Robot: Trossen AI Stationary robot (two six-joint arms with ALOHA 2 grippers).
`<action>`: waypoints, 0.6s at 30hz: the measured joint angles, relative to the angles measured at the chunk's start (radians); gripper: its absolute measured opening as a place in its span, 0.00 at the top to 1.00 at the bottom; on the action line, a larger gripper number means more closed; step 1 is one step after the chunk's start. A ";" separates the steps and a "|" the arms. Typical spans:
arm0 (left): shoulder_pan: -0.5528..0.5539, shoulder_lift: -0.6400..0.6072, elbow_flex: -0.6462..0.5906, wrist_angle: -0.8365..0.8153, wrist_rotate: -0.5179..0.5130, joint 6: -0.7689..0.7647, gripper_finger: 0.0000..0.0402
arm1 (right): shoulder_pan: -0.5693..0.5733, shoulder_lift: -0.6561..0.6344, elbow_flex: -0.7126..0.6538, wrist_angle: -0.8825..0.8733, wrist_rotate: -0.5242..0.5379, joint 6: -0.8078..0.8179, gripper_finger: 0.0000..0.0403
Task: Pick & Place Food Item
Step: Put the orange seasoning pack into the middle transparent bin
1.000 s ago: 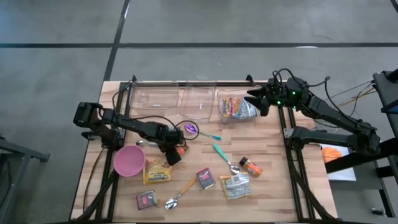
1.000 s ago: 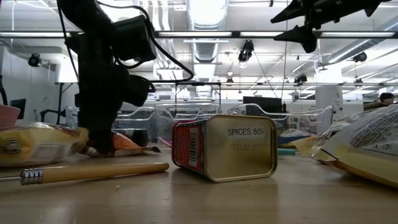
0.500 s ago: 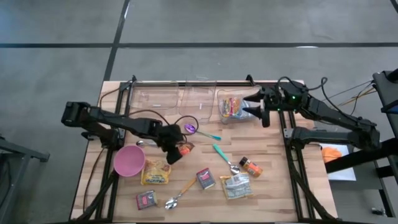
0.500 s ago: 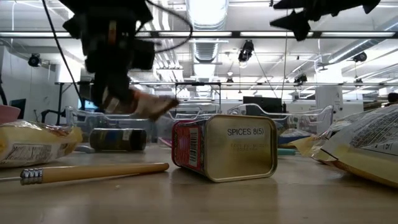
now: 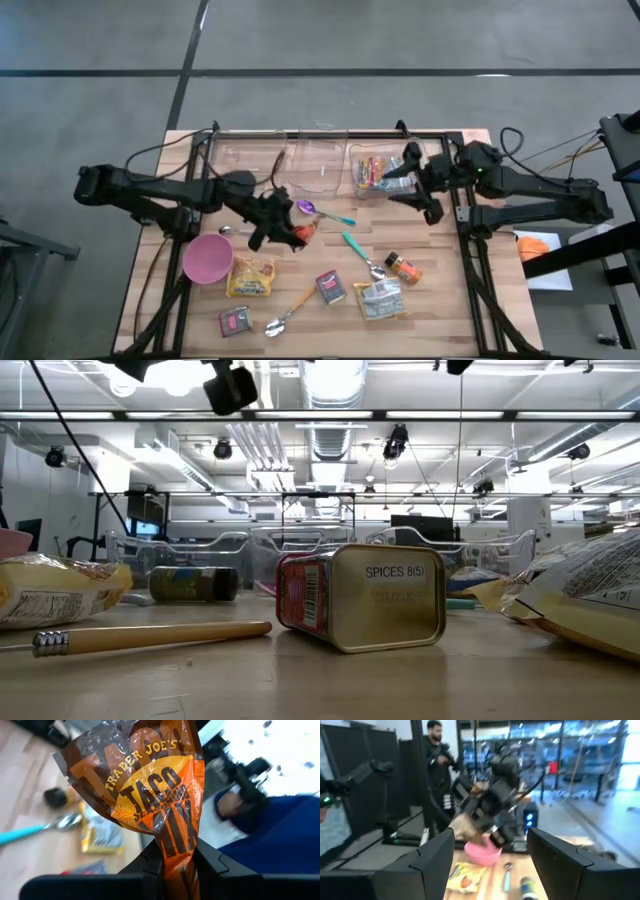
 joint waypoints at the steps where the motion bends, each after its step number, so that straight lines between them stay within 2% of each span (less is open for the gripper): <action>1: 0.007 0.000 0.000 0.024 0.014 -0.022 0.85 | 0.008 0.025 0.018 -0.012 -0.001 -0.001 0.39; 5: 0.030 0.000 0.000 0.045 0.062 -0.076 0.85 | 0.023 0.135 0.151 -0.148 -0.014 -0.053 0.39; 11: 0.034 0.000 0.000 0.047 0.078 -0.068 0.85 | 0.022 0.321 0.426 -0.517 -0.034 -0.168 0.39; 18: 0.039 0.000 0.014 0.070 0.099 -0.026 0.85 | 0.022 0.499 0.620 -0.568 -0.227 -0.240 0.39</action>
